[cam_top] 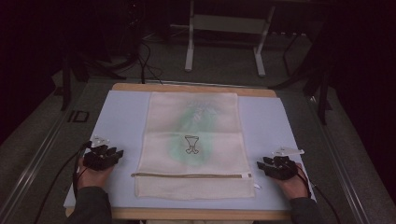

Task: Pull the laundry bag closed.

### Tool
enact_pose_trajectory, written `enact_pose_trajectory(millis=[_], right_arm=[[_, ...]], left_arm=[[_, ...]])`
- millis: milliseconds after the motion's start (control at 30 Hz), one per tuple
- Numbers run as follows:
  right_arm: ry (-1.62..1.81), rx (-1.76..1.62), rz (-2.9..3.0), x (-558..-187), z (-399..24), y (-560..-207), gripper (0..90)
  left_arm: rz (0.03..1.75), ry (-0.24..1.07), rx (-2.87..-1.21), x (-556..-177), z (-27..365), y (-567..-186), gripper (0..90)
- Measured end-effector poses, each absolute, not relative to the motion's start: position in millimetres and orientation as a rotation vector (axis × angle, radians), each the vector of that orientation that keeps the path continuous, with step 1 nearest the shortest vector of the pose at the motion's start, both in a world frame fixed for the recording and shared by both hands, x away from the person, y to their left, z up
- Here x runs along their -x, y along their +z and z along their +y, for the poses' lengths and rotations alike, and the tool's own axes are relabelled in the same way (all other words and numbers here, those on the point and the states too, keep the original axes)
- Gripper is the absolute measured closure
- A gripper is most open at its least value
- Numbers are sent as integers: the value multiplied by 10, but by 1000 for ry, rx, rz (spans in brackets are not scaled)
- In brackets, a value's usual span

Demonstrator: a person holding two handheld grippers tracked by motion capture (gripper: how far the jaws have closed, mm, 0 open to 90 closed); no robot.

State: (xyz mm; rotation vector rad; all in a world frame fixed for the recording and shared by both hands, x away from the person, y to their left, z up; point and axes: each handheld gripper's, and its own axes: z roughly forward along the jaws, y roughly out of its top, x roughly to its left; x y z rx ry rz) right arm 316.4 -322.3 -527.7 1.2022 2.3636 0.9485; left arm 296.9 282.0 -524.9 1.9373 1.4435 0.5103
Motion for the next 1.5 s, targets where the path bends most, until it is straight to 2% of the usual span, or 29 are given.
enact_pose_trajectory(millis=[200,833,1500], right_arm=[[933,-1170,2390,-3148,-3195,-5246,615],[934,-1043,2548,-3086,-3045,-5139,604],[952,-807,2660,-3070,-2471,-4975,605]], left_arm=[[1415,454,-1904,-2972,2827,-5233,639],[1302,381,-1977,-2979,2760,-5229,684],[1263,379,-2013,-2980,2728,-5232,687]])
